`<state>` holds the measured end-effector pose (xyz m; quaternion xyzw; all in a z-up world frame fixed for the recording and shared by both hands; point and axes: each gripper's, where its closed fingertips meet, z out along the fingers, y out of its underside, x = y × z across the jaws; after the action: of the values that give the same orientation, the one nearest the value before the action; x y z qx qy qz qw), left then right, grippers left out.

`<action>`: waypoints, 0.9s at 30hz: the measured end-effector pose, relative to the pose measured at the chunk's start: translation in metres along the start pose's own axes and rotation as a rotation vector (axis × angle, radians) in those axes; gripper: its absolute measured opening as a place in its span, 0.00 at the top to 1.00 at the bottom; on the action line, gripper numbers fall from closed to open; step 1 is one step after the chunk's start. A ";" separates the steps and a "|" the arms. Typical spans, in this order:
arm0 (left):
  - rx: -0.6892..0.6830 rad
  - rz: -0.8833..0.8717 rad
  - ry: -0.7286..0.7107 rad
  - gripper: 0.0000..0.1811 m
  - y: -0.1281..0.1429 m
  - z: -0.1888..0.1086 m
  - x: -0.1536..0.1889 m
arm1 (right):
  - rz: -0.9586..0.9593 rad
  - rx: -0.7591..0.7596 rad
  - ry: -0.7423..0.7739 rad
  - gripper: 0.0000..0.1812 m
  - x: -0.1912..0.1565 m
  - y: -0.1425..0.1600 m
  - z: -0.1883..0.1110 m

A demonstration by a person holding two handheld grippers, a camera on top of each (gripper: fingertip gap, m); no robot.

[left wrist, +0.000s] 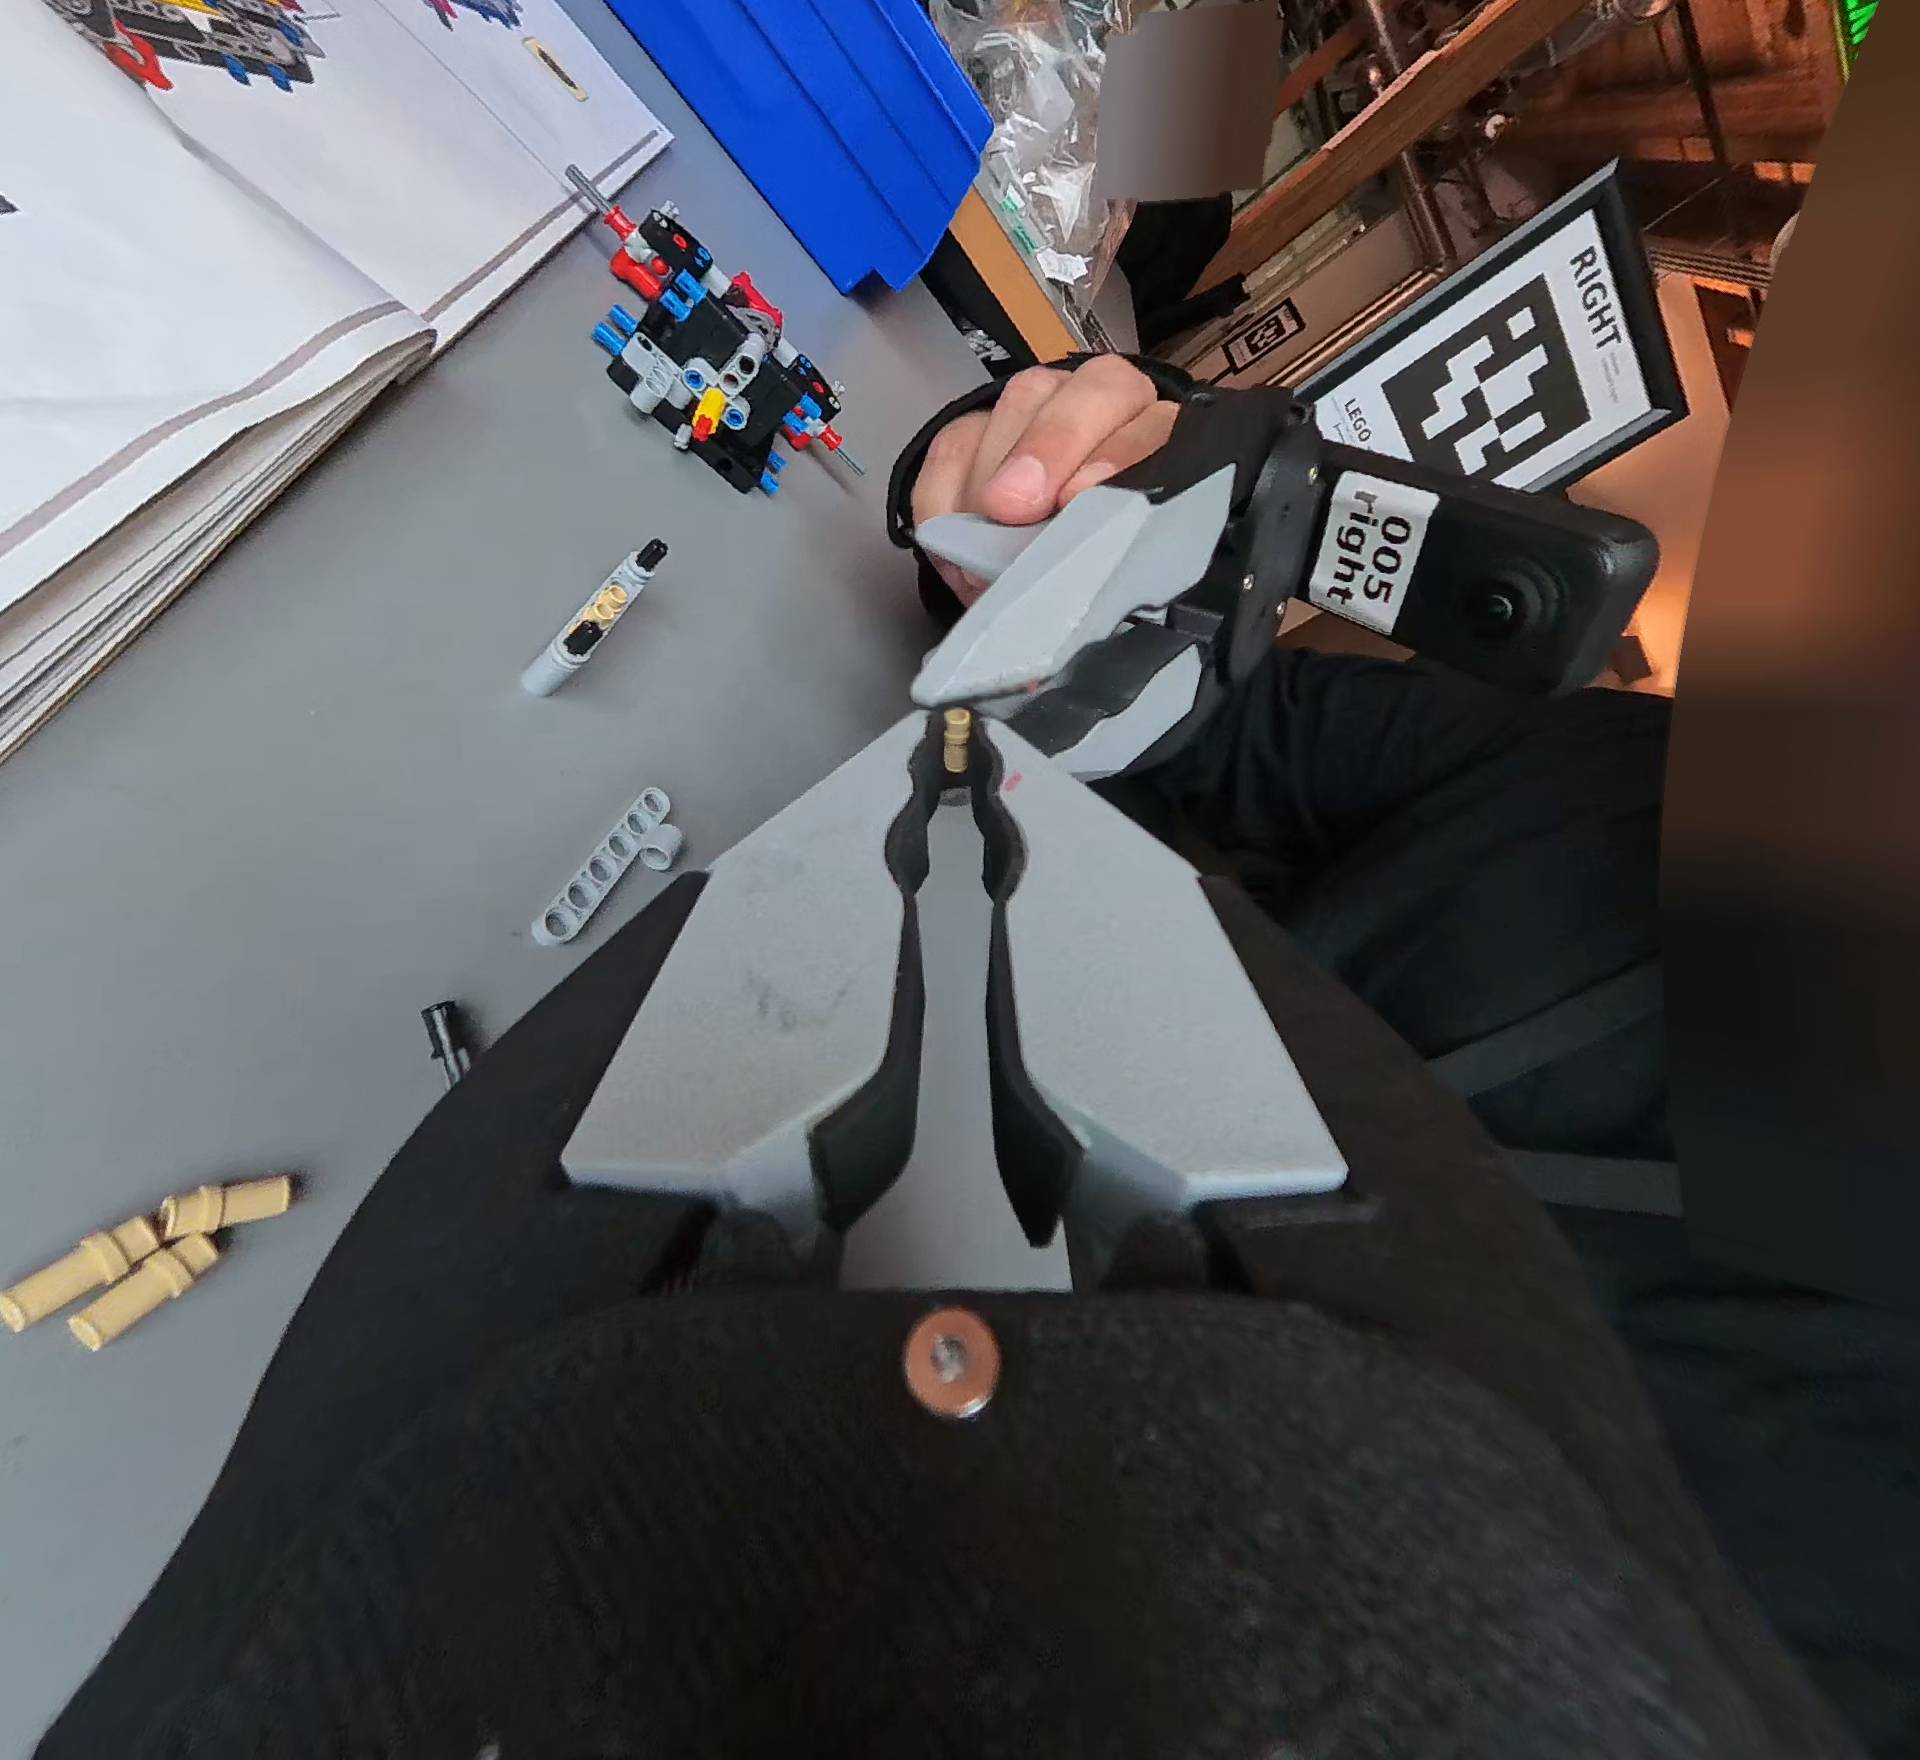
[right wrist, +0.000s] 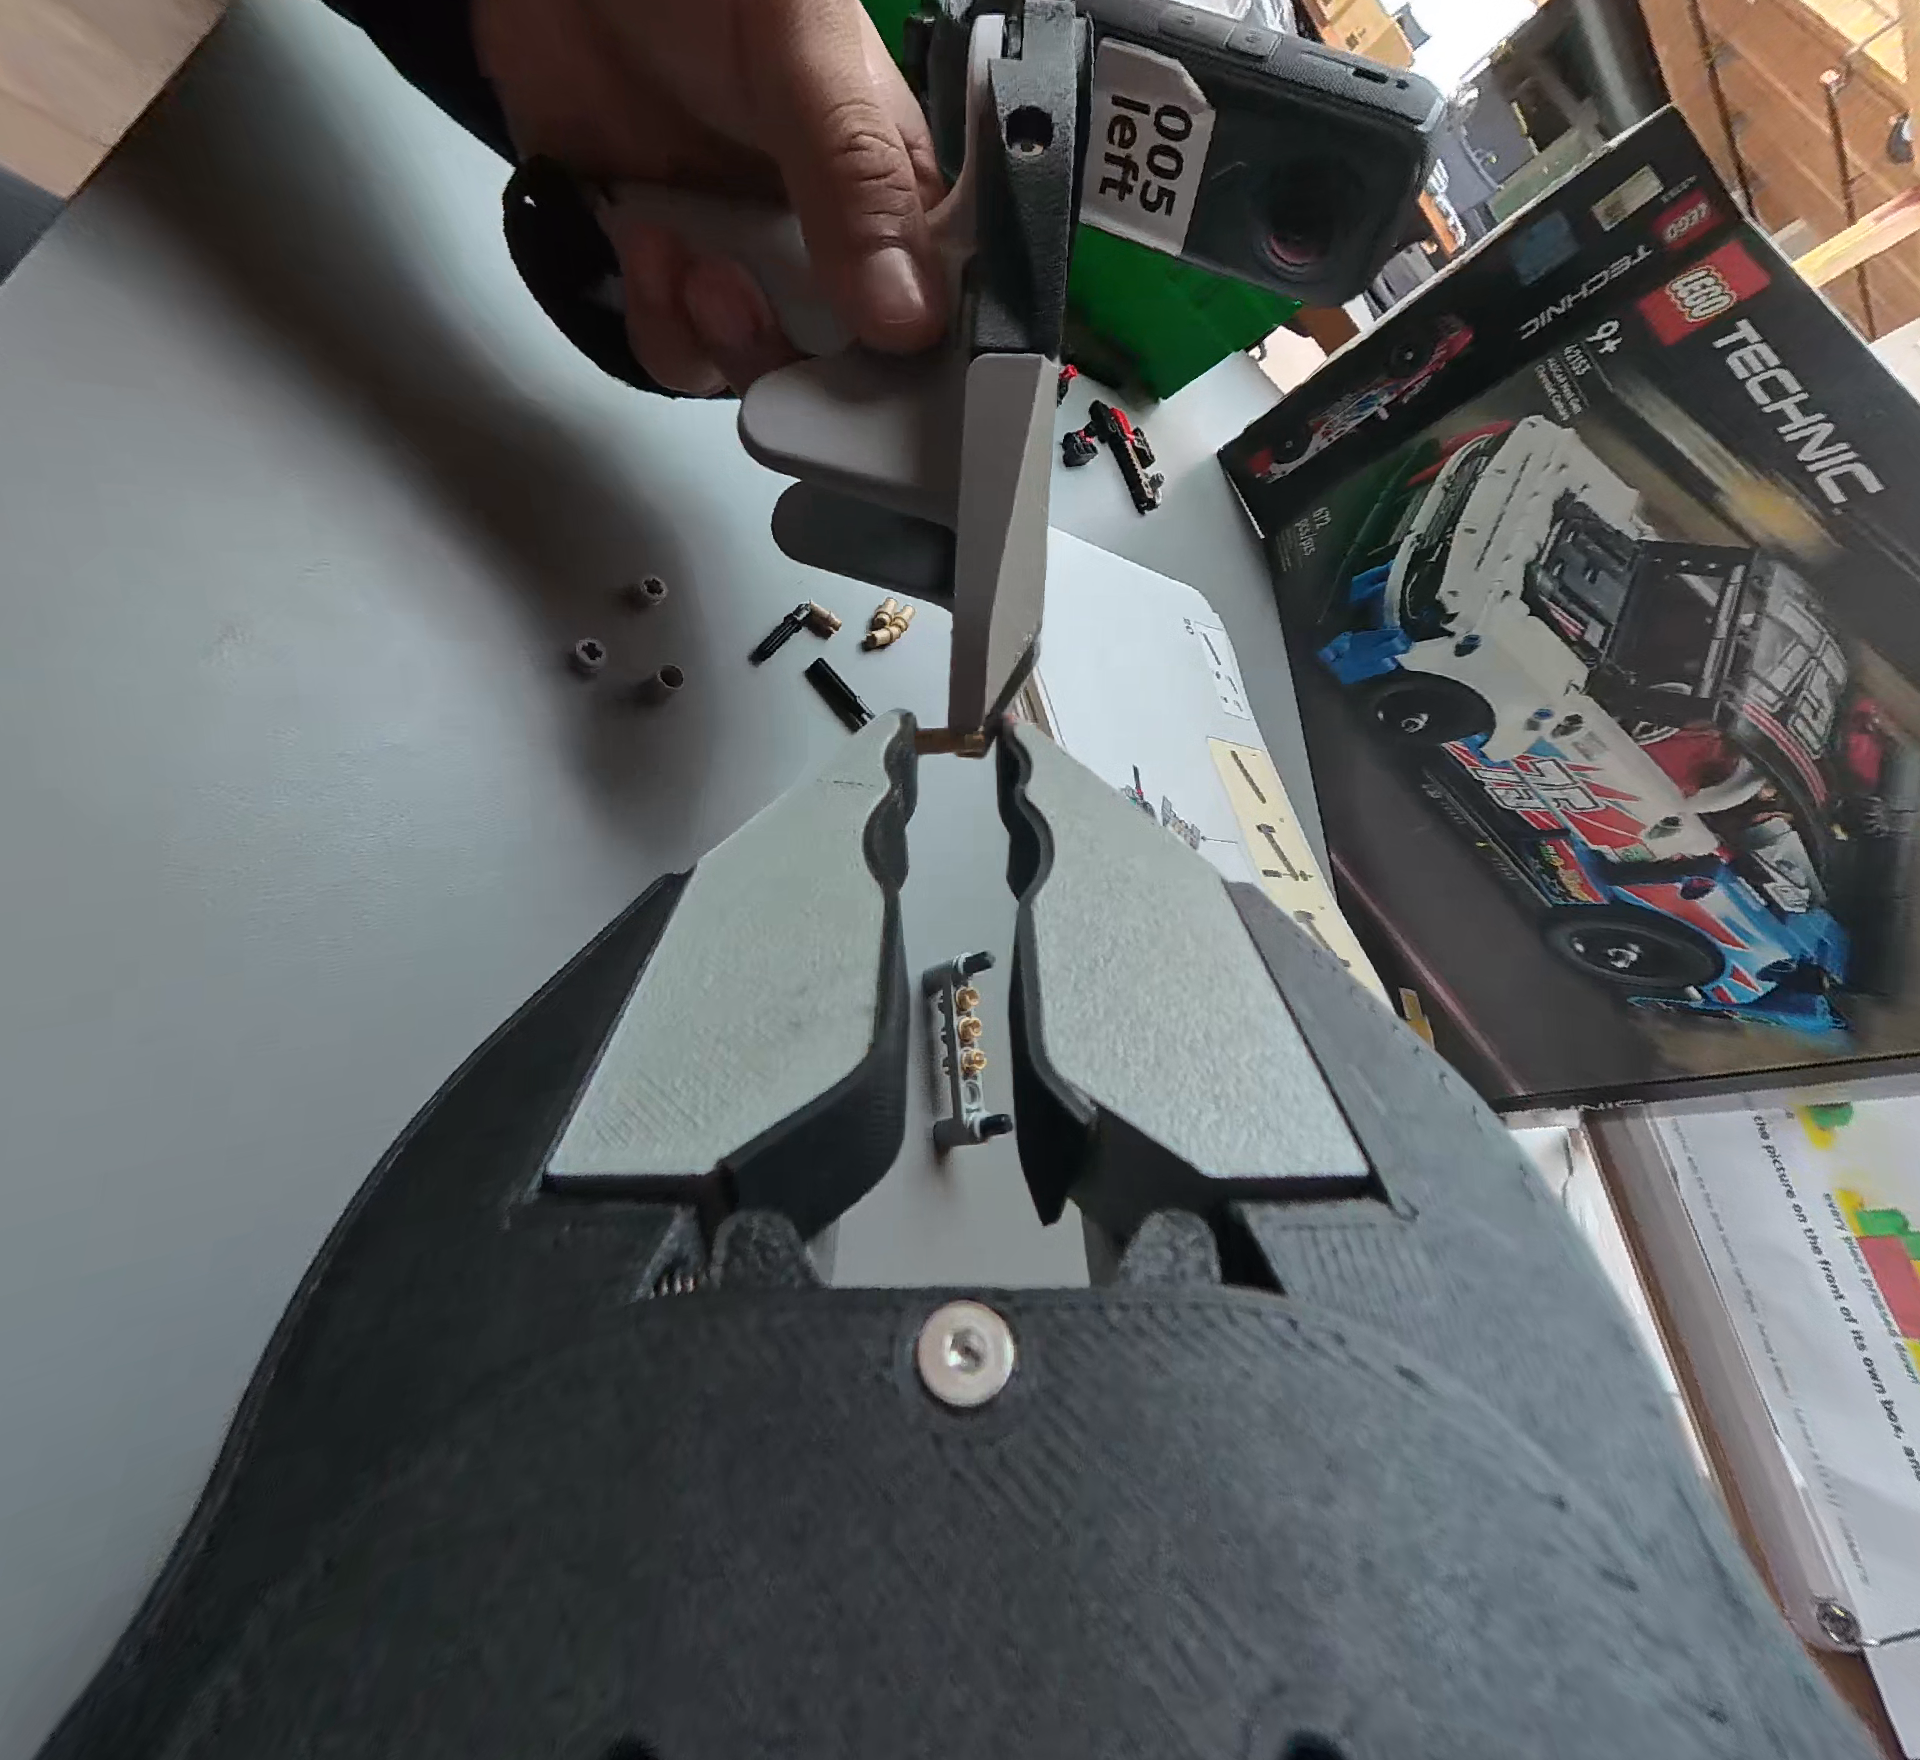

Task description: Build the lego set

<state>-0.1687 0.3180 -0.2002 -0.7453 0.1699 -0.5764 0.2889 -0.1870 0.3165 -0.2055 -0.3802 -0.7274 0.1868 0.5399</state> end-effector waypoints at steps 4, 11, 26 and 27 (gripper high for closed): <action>0.024 -0.016 0.003 0.99 -0.004 -0.003 -0.001 | -0.040 -0.013 0.045 0.95 0.004 0.000 0.001; 0.039 -0.048 0.006 1.00 -0.006 -0.004 -0.006 | -0.022 -0.034 0.071 0.95 0.009 0.005 0.002; 0.033 -0.033 -0.005 1.00 -0.006 -0.002 -0.007 | 0.018 -0.029 0.070 0.95 0.010 0.006 0.004; 0.028 -0.028 -0.010 1.00 -0.006 -0.002 -0.007 | 0.018 -0.029 0.072 0.95 0.011 0.006 0.004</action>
<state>-0.1733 0.3265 -0.2015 -0.7462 0.1500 -0.5791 0.2921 -0.1898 0.3287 -0.2038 -0.4008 -0.7067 0.1674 0.5584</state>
